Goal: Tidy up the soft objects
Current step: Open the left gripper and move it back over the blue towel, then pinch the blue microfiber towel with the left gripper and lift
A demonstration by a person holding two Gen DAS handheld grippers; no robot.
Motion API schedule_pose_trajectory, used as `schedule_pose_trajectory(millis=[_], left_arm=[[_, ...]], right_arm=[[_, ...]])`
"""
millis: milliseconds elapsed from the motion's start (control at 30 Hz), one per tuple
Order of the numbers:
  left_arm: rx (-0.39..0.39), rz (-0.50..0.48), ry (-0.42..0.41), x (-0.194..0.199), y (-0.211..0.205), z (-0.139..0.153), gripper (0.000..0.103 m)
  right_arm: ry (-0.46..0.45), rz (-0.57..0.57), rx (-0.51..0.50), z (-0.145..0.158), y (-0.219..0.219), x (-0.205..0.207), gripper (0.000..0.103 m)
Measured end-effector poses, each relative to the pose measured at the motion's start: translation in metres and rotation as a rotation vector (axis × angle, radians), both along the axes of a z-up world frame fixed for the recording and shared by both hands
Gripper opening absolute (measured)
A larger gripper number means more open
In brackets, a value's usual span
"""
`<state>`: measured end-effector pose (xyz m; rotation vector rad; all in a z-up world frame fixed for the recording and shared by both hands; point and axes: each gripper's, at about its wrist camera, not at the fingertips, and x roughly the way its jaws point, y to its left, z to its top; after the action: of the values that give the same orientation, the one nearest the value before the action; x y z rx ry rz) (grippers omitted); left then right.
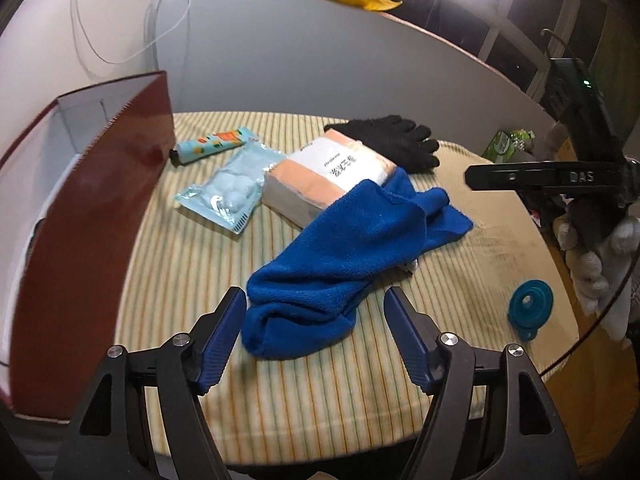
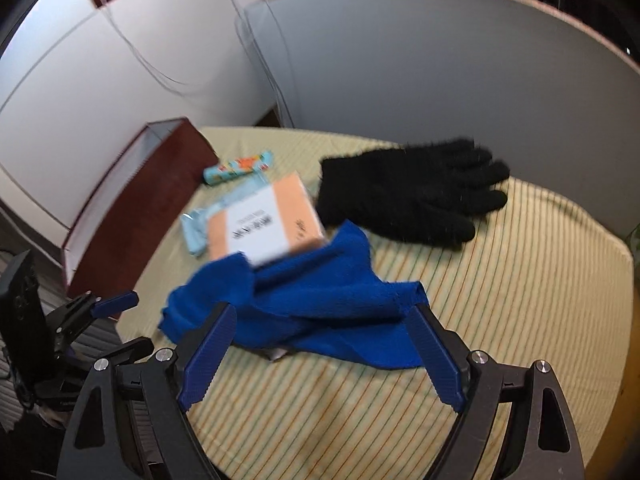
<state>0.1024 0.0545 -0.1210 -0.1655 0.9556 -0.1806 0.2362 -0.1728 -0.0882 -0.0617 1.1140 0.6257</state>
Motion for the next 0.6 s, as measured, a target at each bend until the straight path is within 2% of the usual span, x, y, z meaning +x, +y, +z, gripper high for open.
schedule_pose_trajectory(millis=[200, 533, 600], left_arm=[[0.030, -0.013, 0.036, 0.017, -0.007, -0.018, 0.071], [0.033, -0.027, 0.062, 0.033, -0.015, -0.037, 0.071], [0.032, -0.029, 0.062, 0.034, -0.016, -0.040, 0.070]], right_arm=[[0.065, -0.016, -0.030, -0.032, 0.005, 0.021, 0.085], [0.092, 0.002, -0.067, -0.057, 0.014, 0.028, 0.084], [0.099, 0.006, -0.064, -0.060, 0.017, 0.029, 0.079]])
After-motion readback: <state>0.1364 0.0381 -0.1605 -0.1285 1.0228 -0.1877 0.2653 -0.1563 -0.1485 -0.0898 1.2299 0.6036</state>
